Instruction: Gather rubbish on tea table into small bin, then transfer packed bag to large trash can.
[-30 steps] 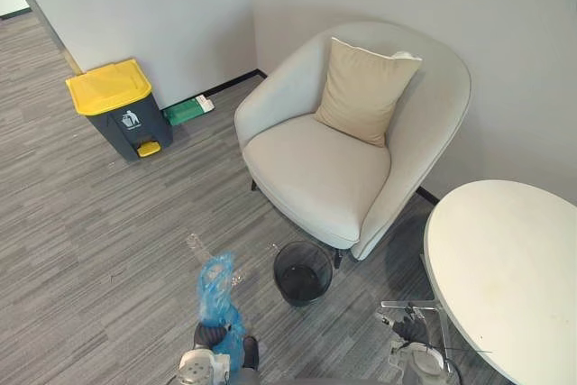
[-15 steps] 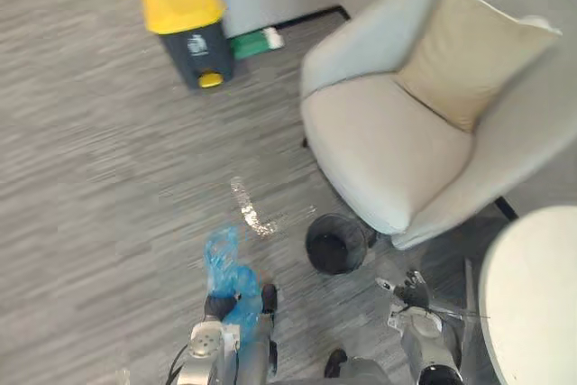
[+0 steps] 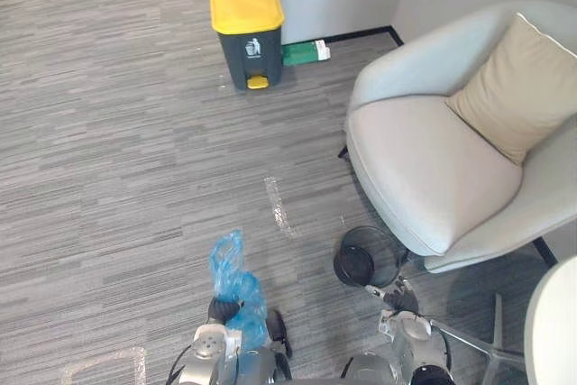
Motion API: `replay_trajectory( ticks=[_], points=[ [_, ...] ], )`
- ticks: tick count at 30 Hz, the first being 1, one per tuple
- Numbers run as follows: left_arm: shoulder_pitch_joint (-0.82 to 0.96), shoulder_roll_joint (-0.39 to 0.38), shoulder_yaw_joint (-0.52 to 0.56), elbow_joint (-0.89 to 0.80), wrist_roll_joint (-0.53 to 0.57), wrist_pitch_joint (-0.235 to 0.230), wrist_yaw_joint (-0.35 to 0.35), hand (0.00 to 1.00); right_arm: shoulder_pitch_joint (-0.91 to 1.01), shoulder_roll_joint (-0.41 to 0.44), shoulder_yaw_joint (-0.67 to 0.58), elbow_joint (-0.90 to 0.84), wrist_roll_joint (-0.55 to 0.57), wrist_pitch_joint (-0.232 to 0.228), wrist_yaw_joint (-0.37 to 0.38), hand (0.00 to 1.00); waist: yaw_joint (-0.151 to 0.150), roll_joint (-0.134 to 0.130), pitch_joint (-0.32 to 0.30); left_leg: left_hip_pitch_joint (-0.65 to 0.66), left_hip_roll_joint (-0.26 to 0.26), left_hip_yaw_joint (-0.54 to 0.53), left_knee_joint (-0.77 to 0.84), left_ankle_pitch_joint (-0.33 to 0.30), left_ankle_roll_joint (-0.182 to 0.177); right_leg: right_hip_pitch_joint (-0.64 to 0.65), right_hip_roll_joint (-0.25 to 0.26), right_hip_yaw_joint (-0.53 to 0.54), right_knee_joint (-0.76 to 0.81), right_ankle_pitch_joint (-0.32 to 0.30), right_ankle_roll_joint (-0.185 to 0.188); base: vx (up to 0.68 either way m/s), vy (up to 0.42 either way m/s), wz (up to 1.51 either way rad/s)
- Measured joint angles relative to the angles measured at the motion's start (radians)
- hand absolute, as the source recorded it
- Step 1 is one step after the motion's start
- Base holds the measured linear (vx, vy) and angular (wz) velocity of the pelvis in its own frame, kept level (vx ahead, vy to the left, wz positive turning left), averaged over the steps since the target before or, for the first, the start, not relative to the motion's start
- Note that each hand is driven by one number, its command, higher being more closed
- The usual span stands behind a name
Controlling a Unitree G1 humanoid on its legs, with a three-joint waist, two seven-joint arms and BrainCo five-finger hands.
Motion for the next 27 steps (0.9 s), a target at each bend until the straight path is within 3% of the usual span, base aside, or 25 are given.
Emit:
replay_trajectory(
  ticks=[1, 3, 5, 6, 7, 9, 10, 11, 12, 13, 14, 15, 18, 21, 22, 23, 24, 25, 27],
  points=[
    [-0.003, 0.001, 0.001, 0.000, 0.000, 0.000, 0.001, 1.00, 0.009, 0.000, 0.015, 0.000, 0.000, 0.000, 0.002, 0.00, -0.003, 0.005, 0.004, 0.015, 0.000, -0.020, -0.010, 0.000, 0.000, -0.052, 0.047, 0.007, -0.016, -0.013, -0.001, 0.09, 0.045, 0.26],
    [-0.006, -0.001, 0.001, 0.001, 0.000, 0.000, 0.002, 1.00, 0.015, 0.000, 0.021, 0.001, 0.000, 0.000, 0.002, 0.00, -0.010, 0.006, 0.004, 0.019, 0.000, -0.039, -0.011, 0.000, 0.000, -0.093, 0.082, 0.010, -0.046, -0.012, 0.000, 0.13, 0.005, 0.40],
    [-0.031, -0.003, -0.002, 0.023, 0.000, 0.000, 0.002, 1.00, 0.047, -0.001, 0.018, 0.002, 0.000, -0.001, 0.003, 0.00, -0.027, 0.006, 0.006, 0.023, -0.002, -0.100, -0.014, -0.002, -0.004, -0.143, 0.135, 0.032, -0.148, 0.031, -0.006, 0.16, -0.050, 0.78],
    [-0.033, -0.003, -0.003, 0.024, 0.000, 0.000, 0.002, 1.00, 0.054, -0.001, 0.017, 0.003, 0.000, -0.001, 0.003, 0.00, -0.030, 0.005, 0.007, 0.027, -0.004, -0.112, -0.014, -0.002, -0.005, -0.144, 0.141, 0.042, -0.166, 0.043, -0.008, 0.23, -0.106, 0.83],
    [-0.031, -0.003, -0.011, 0.023, 0.000, 0.000, 0.001, 1.00, 0.084, 0.003, 0.009, 0.002, 0.005, -0.002, 0.006, 0.00, -0.034, -0.008, 0.005, 0.043, -0.016, -0.140, -0.007, -0.014, -0.022, -0.139, 0.144, 0.069, -0.196, 0.067, -0.035, 0.25, -0.126, 0.91],
    [-0.018, -0.004, -0.011, 0.022, 0.000, -0.001, 0.001, 1.00, 0.102, 0.007, 0.002, 0.001, 0.002, -0.003, 0.008, 0.00, -0.041, -0.043, -0.004, 0.029, -0.037, -0.160, 0.077, -0.075, -0.034, -0.102, 0.117, 0.063, -0.227, 0.075, -0.048, 0.26, -0.159, 0.82],
    [-0.003, -0.011, -0.009, 0.016, -0.001, 0.000, 0.000, 1.00, 0.109, 0.006, 0.002, -0.004, 0.002, -0.001, 0.014, 0.00, -0.035, -0.039, -0.004, -0.016, -0.001, -0.141, 0.256, -0.182, -0.077, -0.053, 0.127, 0.053, -0.261, 0.080, -0.076, 0.34, -0.202, 0.28],
    [0.019, -0.017, -0.007, -0.004, -0.001, 0.000, -0.004, 1.00, 0.114, 0.007, 0.004, -0.017, 0.002, -0.001, 0.017, 0.00, -0.022, -0.026, -0.004, -0.046, 0.041, -0.104, 0.380, -0.221, -0.110, -0.017, 0.147, 0.049, -0.289, 0.075, -0.087, 0.35, -0.197, 0.12],
    [0.029, -0.018, -0.002, -0.019, -0.001, 0.000, -0.007, 1.00, 0.114, 0.010, 0.007, -0.032, 0.003, -0.001, 0.018, 0.00, -0.016, -0.023, -0.003, -0.080, 0.066, -0.081, 0.475, -0.231, -0.113, 0.001, 0.157, 0.048, -0.301, 0.072, -0.095, 0.32, -0.176, -0.22],
    [0.049, -0.028, 0.007, -0.052, -0.002, 0.001, -0.018, 1.00, 0.119, 0.017, 0.020, -0.071, 0.003, -0.002, 0.020, 0.00, -0.008, -0.021, -0.003, -0.149, 0.132, -0.030, 0.686, -0.236, -0.111, 0.054, 0.180, 0.048, -0.334, 0.079, -0.115, 0.27, -0.147, -0.22],
    [0.053, -0.031, 0.012, -0.063, -0.003, 0.001, -0.019, 1.00, 0.120, 0.019, 0.024, -0.083, 0.003, -0.002, 0.020, 0.00, -0.002, -0.021, -0.003, -0.167, 0.155, -0.013, 0.740, -0.244, -0.108, 0.071, 0.188, 0.051, -0.343, 0.079, -0.116, 0.35, -0.161, -0.39],
    [0.061, -0.048, 0.021, -0.083, -0.003, 0.000, -0.021, 1.00, 0.115, 0.017, 0.041, -0.099, 0.003, -0.005, 0.022, 0.00, 0.006, -0.020, -0.007, -0.190, 0.216, 0.013, 0.825, -0.266, -0.099, 0.115, 0.206, 0.064, -0.364, 0.071, -0.125, 0.29, -0.095, -0.41],
    [0.039, -0.076, 0.021, -0.094, -0.004, -0.002, -0.025, 1.00, 0.089, 0.016, 0.035, -0.120, 0.002, -0.006, 0.023, 0.00, 0.022, -0.019, -0.015, -0.220, 0.254, 0.010, 0.730, -0.283, -0.105, 0.157, 0.198, 0.107, -0.400, 0.068, -0.125, 0.41, -0.016, -0.38],
    [0.003, -0.084, 0.021, -0.081, -0.003, -0.002, -0.027, 1.00, 0.069, 0.017, -0.003, -0.102, 0.001, -0.005, 0.017, 0.00, 0.032, -0.026, -0.011, -0.227, 0.215, -0.015, 0.527, -0.242, -0.109, 0.191, 0.154, 0.134, -0.424, 0.067, -0.111, 0.33, 0.126, -0.26],
    [-0.003, -0.084, 0.020, -0.079, -0.003, -0.009, -0.026, 1.00, 0.069, 0.010, -0.011, -0.067, 0.000, -0.004, 0.015, 0.00, 0.035, -0.021, -0.014, -0.217, 0.180, -0.041, 0.342, -0.104, -0.103, 0.214, 0.135, 0.151, -0.429, 0.051, -0.060, 0.35, 0.207, -0.19],
    [-0.001, -0.087, 0.020, -0.077, -0.003, -0.013, -0.026, 1.00, 0.070, 0.007, -0.011, -0.062, 0.000, -0.004, 0.015, 0.00, 0.036, -0.013, -0.017, -0.211, 0.181, -0.048, 0.302, -0.046, -0.102, 0.218, 0.138, 0.153, -0.431, 0.043, -0.045, 0.43, 0.297, -0.38],
    [0.000, -0.085, 0.021, -0.062, -0.003, -0.020, -0.024, 1.00, 0.072, 0.003, -0.010, -0.027, -0.001, -0.001, 0.015, 0.00, 0.049, -0.005, -0.023, -0.208, 0.187, -0.051, 0.294, 0.021, -0.109, 0.238, 0.140, 0.179, -0.440, 0.009, 0.005, 0.39, 0.272, -0.25],
    [-0.020, -0.069, 0.023, -0.039, -0.002, -0.018, -0.023, 1.00, 0.062, 0.023, -0.004, 0.002, -0.004, 0.005, 0.019, 0.00, 0.046, -0.032, -0.023, -0.211, 0.161, -0.041, 0.318, -0.002, -0.094, 0.251, 0.105, 0.181, -0.463, 0.028, 0.029, 0.37, 0.264, -0.22],
    [-0.021, -0.051, 0.021, -0.038, -0.002, -0.018, -0.023, 1.00, 0.064, 0.038, 0.001, 0.002, -0.022, 0.006, 0.019, 0.00, 0.050, -0.033, -0.023, -0.202, 0.147, -0.036, 0.323, -0.030, -0.080, 0.268, 0.090, 0.183, -0.470, 0.050, 0.043, 0.27, 0.194, 0.03]
  ],
)
